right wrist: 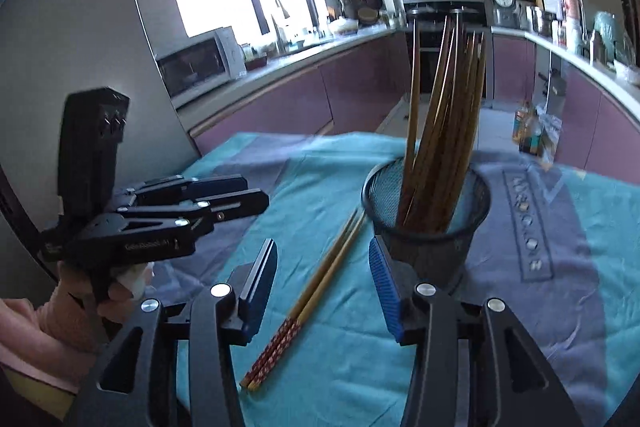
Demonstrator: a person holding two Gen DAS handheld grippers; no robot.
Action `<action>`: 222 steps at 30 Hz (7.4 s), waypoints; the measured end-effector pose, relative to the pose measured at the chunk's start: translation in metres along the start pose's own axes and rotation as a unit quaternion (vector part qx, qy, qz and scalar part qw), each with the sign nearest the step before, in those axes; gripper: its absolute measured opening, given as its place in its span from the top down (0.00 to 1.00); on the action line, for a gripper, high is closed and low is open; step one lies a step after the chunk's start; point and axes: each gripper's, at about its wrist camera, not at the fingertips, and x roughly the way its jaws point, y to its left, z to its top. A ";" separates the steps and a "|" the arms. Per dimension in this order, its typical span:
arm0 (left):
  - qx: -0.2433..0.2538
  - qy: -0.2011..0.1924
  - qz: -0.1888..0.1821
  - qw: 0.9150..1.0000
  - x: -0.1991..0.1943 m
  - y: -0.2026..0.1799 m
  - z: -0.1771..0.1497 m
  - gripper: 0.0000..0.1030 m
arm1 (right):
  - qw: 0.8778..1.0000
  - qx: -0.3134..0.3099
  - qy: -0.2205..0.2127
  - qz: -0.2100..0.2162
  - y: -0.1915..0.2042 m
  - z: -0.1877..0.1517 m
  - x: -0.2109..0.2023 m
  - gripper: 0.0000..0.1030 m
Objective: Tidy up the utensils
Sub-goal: 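Withdraw both grippers from the cup toward the last two chopsticks, then close the right gripper on one chopstick while the left gripper grasps the other, then lift both held chopsticks upright and carry them over the mesh cup, then lower both chopsticks into the mesh cup and open both grippers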
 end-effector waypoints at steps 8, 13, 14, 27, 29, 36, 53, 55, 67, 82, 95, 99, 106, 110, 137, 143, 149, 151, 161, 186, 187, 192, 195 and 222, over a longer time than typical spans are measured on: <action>-0.015 0.030 0.017 0.999 0.014 0.008 -0.027 0.51 | 0.998 0.019 0.064 -0.019 0.007 -0.028 0.040 0.56; -0.019 0.041 0.024 0.999 0.016 0.009 -0.034 0.51 | 0.996 0.023 0.077 -0.029 0.010 -0.033 0.048 0.56; -0.021 0.043 0.025 0.999 0.017 0.010 -0.035 0.51 | 0.996 0.023 0.078 -0.029 0.011 -0.034 0.048 0.56; -0.028 0.054 0.018 0.998 0.023 0.012 -0.043 0.51 | 0.994 -0.003 0.093 -0.055 0.023 -0.032 0.061 0.57; -0.027 0.055 0.017 0.998 0.024 0.012 -0.044 0.51 | 0.994 -0.008 0.093 -0.060 0.026 -0.031 0.063 0.57; -0.025 0.059 0.013 0.998 0.027 0.011 -0.045 0.51 | 0.992 -0.012 0.095 -0.079 0.027 -0.030 0.067 0.61; 0.000 0.100 -0.037 0.994 0.064 -0.014 -0.040 0.59 | 0.992 0.007 0.098 -0.079 0.013 -0.030 0.060 0.69; -0.003 0.110 -0.040 0.993 0.072 -0.015 -0.040 0.61 | 0.992 0.008 0.098 -0.080 0.012 -0.030 0.060 0.70; -0.005 0.127 -0.040 0.991 0.084 -0.011 -0.038 0.84 | 0.992 0.004 0.099 -0.080 0.012 -0.027 0.063 0.70; 0.001 0.128 -0.020 0.992 0.080 -0.002 -0.039 0.82 | 0.992 -0.007 0.099 -0.078 0.015 -0.010 0.086 0.85; -0.024 0.120 -0.002 0.992 0.086 0.001 -0.036 0.92 | 0.994 0.032 0.084 -0.063 0.004 -0.010 0.080 0.95; -0.025 0.119 -0.004 0.993 0.080 0.000 -0.039 0.92 | 0.995 0.028 0.077 -0.051 0.006 -0.010 0.071 0.95; -0.004 0.127 -0.013 0.992 0.071 -0.008 -0.047 0.92 | 0.994 0.014 0.100 -0.036 0.015 -0.013 0.076 0.95; 0.012 0.131 -0.009 0.991 0.075 -0.012 -0.046 0.91 | 0.993 0.018 0.106 -0.039 0.013 -0.011 0.083 0.92; 0.008 0.056 -0.069 0.996 0.021 -0.023 0.000 0.93 | 1.000 0.025 -0.001 0.006 0.008 0.011 0.002 0.94; 0.007 0.035 -0.095 0.995 -0.001 -0.027 0.012 0.93 | 0.999 0.030 -0.030 0.004 0.000 0.014 -0.023 0.94; 0.006 0.012 -0.108 0.994 -0.018 -0.031 0.022 0.93 | 0.998 0.030 -0.055 0.002 -0.002 0.017 -0.042 0.94; 0.005 0.006 -0.110 0.994 -0.023 -0.032 0.025 0.93 | 0.998 0.030 -0.061 0.002 -0.004 0.021 -0.044 0.94; 0.004 -0.014 -0.123 0.992 -0.035 -0.036 0.036 0.93 | 0.996 0.028 -0.082 -0.007 -0.010 0.030 -0.056 0.94; 0.016 -0.027 -0.125 0.992 -0.035 -0.047 0.054 0.93 | 0.995 0.025 -0.097 -0.012 -0.018 0.043 -0.057 0.94; 0.016 -0.027 -0.125 0.992 -0.035 -0.047 0.055 0.93 | 0.995 0.025 -0.097 -0.012 -0.018 0.043 -0.058 0.94; 0.020 -0.027 -0.124 0.992 -0.036 -0.049 0.057 0.93 | 0.995 0.025 -0.099 -0.013 -0.019 0.044 -0.058 0.94; 0.021 -0.029 -0.125 0.991 -0.037 -0.050 0.059 0.93 | 0.995 0.025 -0.099 -0.013 -0.020 0.044 -0.059 0.94; 0.036 -0.067 -0.141 0.987 -0.062 -0.063 0.089 0.93 | 0.991 0.016 -0.132 -0.016 -0.018 0.072 -0.069 0.94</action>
